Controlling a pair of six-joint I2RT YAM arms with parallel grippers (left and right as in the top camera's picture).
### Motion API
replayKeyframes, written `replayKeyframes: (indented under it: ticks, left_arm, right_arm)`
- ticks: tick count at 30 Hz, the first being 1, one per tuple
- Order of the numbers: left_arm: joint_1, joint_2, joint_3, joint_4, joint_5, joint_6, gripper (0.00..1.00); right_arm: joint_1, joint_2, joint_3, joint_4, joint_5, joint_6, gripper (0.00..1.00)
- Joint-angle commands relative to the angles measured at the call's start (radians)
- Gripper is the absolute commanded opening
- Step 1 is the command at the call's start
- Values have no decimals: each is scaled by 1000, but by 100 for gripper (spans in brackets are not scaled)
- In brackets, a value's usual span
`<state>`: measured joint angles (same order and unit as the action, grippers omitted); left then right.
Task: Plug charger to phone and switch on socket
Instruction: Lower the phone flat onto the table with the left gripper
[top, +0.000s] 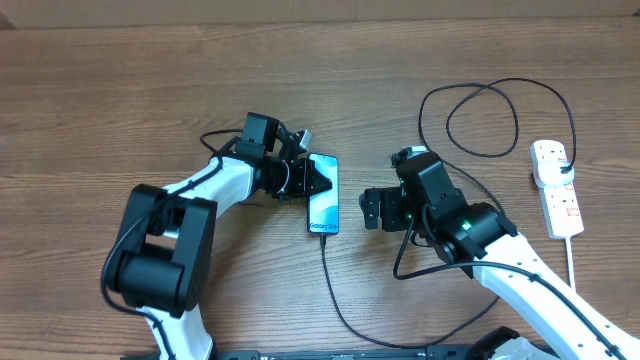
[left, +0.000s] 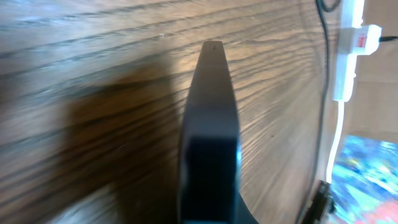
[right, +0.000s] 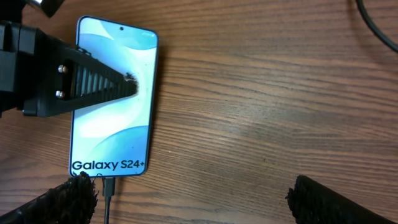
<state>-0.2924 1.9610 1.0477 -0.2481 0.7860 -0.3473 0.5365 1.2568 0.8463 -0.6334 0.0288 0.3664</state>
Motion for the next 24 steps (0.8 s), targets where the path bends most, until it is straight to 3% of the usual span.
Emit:
replayKeyframes:
  ticks: [1, 7, 12, 24]
  left_arm:
    - [5, 82, -2, 27, 89, 3, 4]
    - [6, 139, -2, 27, 86, 4, 6]
    - [6, 142, -2, 5, 5, 3, 14]
    - [6, 142, -2, -89, -183, -29, 22]
  right_arm:
    - [-5, 7, 24, -2, -5, 5, 100]
    - [-5, 7, 24, -2, -4, 5, 100]
    - [-5, 7, 24, -3, -4, 5, 100]
    - [-5, 8, 24, -5, -5, 4, 100]
